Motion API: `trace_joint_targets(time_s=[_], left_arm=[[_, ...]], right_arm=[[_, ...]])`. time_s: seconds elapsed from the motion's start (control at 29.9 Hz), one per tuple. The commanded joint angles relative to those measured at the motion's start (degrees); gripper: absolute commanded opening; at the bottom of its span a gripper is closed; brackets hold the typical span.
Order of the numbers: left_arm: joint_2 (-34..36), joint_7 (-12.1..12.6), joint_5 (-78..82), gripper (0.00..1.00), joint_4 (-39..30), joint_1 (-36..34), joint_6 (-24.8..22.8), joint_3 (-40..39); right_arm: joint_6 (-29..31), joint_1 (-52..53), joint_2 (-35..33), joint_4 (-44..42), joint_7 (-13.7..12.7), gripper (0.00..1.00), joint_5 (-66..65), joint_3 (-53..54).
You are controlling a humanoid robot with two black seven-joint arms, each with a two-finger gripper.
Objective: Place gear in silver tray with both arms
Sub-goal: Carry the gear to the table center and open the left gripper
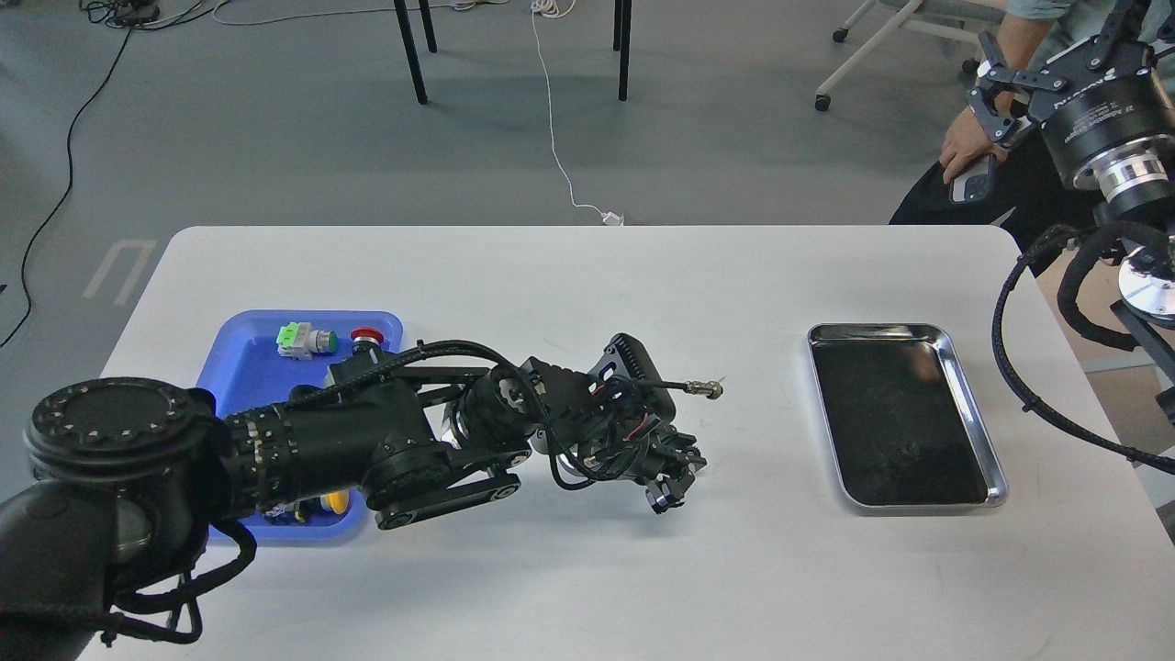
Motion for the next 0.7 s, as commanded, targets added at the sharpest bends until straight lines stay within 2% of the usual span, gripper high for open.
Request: trace_joint_targets(time_s=[0.0,0.03,0.1,0.3,0.47,0.67], left_arm=[[0.01,-0.03,-0.14,0.39,-0.3,-0.16,0.0,-0.32],[0.01,-0.03,-0.14,0.41,-0.48,-0.16,0.0,-0.41],[0.01,-0.03,-0.49,0.53,-0.92,-0.24,0.0,-0.58],[1.23,-0.3,-1.45,0.65,-1.09,-0.33,0.61,-1.81],[6.32,-0.47,-11.36,0.67,-3.64,-0.16,0.61,-9.45],[14.85,-0.83,-30.52,0.67,-3.64,0.11,0.61,-14.64]], right_arm=[[-0.08,0.07,0.27,-0.09,-0.08,0.99,0.0,-0.04],[-0.08,0.07,0.27,-0.01,-0.08,0.99,-0.09,-0.04],[-0.08,0.07,0.27,-0.09,-0.08,0.99,-0.09,-0.04],[0.0,0.33,0.18,0.0,-0.08,0.99,-0.09,-0.13],[0.44,1.99,-0.34,0.43,-0.44,0.99,-0.18,-3.28],[0.79,7.79,-2.63,0.17,-0.26,0.99,-0.26,-9.88]])
